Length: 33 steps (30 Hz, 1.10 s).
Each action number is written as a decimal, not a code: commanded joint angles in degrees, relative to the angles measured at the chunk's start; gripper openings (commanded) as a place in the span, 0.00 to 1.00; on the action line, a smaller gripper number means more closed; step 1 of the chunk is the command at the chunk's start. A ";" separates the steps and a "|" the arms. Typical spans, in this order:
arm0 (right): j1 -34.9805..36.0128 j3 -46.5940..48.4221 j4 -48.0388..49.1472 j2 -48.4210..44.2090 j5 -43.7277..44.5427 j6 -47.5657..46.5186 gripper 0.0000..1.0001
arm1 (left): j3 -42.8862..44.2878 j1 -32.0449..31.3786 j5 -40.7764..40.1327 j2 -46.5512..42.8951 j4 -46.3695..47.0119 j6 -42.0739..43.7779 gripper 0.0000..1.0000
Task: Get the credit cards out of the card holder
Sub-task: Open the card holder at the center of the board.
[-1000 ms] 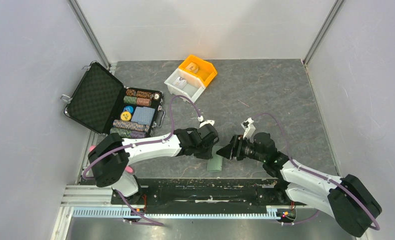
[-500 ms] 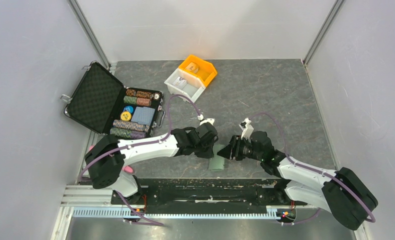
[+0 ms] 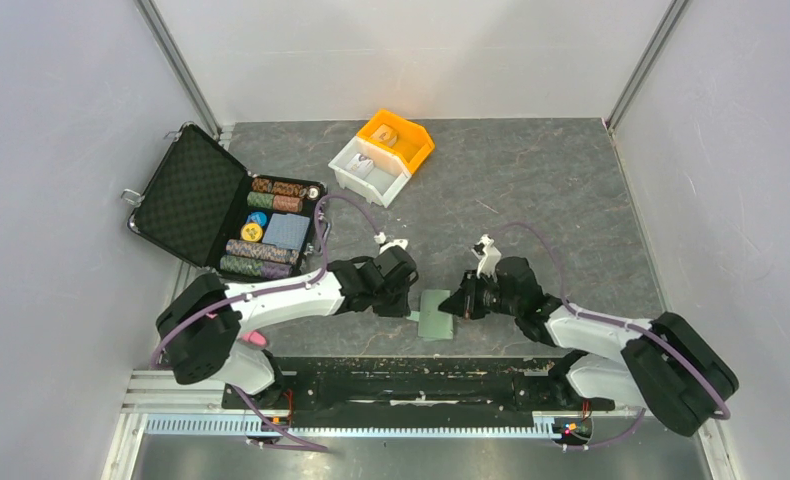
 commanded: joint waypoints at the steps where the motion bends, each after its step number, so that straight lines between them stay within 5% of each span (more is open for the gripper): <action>1: -2.00 5.12 -5.96 4.41 3.68 -10.29 0.17 | -2.19 0.78 0.62 -3.58 4.04 -2.83 0.02; 9: -2.35 12.87 -19.03 0.91 11.69 -13.27 0.68 | -6.68 2.94 5.86 -5.94 11.60 -4.72 0.02; 14: 1.07 13.13 -24.34 -3.26 16.61 -11.95 0.85 | -10.06 5.26 11.03 -7.39 17.53 -7.10 0.02; 33: 21.93 24.66 -33.57 6.68 34.95 -8.88 0.97 | -14.46 6.25 8.06 -11.59 14.79 -5.32 0.02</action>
